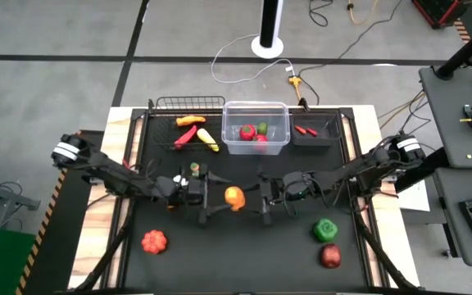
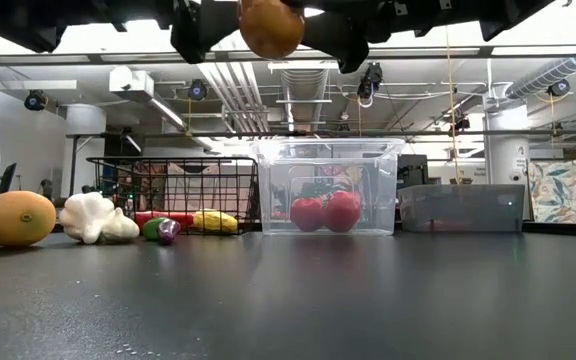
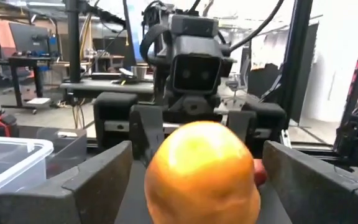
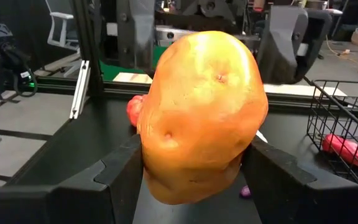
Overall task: Sort produce into baskets
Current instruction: Put the potato into the wire basket
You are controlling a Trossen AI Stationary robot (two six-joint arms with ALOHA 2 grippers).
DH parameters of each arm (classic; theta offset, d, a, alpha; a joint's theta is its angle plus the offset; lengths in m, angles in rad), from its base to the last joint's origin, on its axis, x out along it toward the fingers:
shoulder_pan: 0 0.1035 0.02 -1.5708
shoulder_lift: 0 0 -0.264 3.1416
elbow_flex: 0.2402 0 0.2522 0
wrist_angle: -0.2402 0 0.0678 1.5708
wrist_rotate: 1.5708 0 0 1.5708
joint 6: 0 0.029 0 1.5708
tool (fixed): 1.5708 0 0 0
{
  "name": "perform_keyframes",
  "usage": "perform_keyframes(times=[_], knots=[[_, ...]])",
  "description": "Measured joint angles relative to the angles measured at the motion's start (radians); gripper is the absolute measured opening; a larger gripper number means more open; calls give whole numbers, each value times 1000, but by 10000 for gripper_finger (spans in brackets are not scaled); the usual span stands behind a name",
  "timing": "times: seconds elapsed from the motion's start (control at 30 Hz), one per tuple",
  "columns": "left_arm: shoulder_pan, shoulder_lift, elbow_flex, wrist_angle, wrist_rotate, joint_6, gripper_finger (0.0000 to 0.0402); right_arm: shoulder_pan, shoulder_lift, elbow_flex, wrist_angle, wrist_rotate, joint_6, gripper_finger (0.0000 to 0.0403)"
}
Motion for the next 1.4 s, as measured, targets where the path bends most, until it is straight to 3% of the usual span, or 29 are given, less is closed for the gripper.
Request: perform_keyframes(times=[0.37, 0.57, 0.87, 1.0, 1.3, 1.4], knots=[[9, 72, 34, 37, 8, 23, 281, -2, 0, 0, -8, 0, 5, 232], [8, 75, 35, 38, 8, 38, 220, -2, 0, 0, -9, 3, -5, 236], [8, 71, 35, 34, -4, 40, 219, -2, 0, 0, -7, 3, -22, 280], [9, 57, 35, 5, -15, 39, 219, -3, -1, 0, -2, 3, 128, 292], [9, -13, 35, -116, -40, 51, 219, -8, -55, 0, -68, 0, 95, 276], [10, -62, 34, -225, -112, 56, 219, -8, -91, 0, -124, 21, 89, 269]])
